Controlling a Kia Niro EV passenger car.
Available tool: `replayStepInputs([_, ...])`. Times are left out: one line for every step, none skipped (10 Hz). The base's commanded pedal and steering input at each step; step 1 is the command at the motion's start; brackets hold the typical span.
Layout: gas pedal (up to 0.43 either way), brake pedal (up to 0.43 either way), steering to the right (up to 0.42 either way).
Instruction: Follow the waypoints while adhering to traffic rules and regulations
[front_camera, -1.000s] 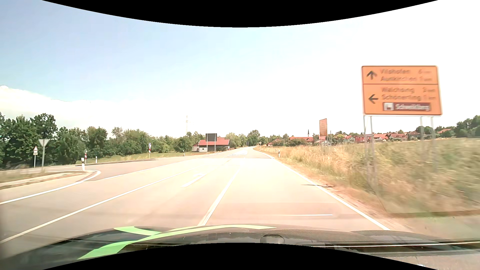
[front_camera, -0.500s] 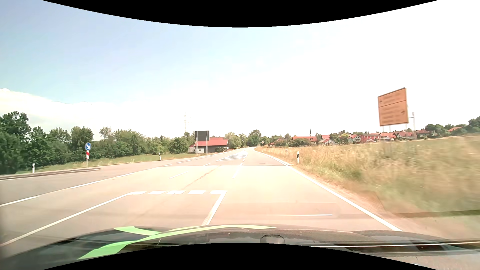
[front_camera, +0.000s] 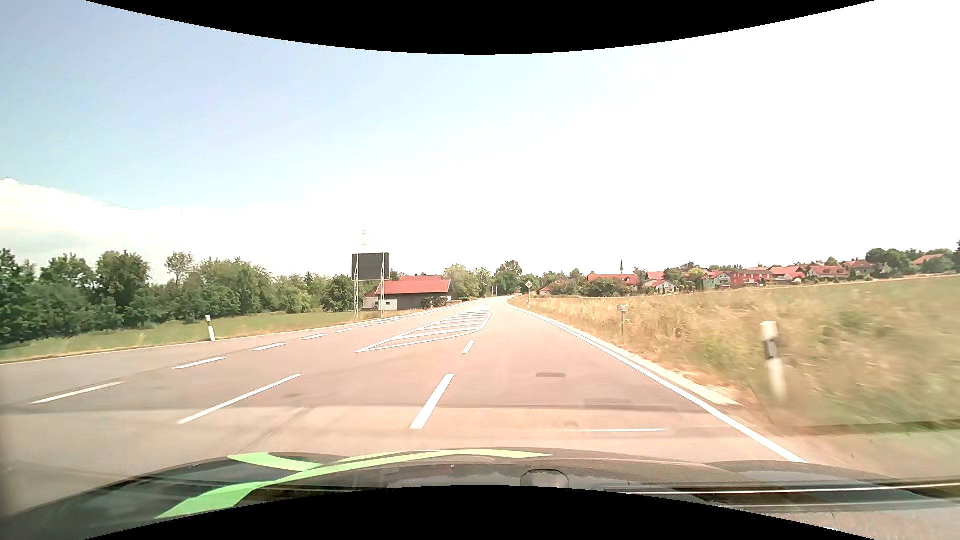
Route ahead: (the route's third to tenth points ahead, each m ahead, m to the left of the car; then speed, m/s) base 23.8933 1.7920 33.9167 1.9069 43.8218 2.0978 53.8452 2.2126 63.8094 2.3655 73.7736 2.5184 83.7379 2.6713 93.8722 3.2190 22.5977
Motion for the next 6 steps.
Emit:
replayStepInputs([0.157,0.000,-0.003])
replayStepInputs([0.157,0.000,-0.003])
replayStepInputs([0.177,0.000,-0.004])
replayStepInputs([0.189,0.000,-0.005])
replayStepInputs([0.197,0.000,-0.006])
replayStepInputs([0.209,0.000,-0.008])
